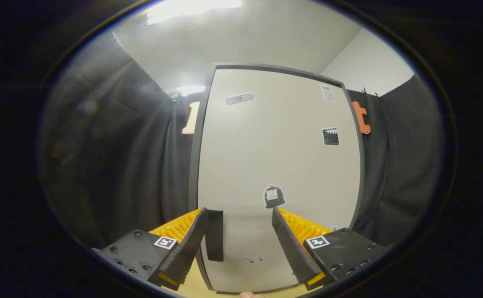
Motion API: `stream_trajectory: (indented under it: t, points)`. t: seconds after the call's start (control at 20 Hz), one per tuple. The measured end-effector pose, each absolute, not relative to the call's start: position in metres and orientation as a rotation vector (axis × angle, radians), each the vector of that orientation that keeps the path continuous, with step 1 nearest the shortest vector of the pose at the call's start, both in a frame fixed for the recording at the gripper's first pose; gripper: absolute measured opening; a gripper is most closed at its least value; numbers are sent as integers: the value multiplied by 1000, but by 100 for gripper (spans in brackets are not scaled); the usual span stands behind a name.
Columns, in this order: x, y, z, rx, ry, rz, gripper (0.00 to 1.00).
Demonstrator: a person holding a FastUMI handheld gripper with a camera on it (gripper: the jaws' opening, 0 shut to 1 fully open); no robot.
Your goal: Open the shoe cabinet door, grab the shoes and put them into the shoe cabinet, then close the shoe cabinet door.
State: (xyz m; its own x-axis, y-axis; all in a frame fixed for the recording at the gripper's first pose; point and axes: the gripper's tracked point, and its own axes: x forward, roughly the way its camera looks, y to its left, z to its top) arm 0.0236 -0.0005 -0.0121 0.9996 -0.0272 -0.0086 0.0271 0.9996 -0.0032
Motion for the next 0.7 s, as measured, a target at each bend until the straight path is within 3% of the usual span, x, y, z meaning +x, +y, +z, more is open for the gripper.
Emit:
stream_trajectory:
  t: [0.7]
  points:
    - [35, -1, -20, -1, 19, -25, 97]
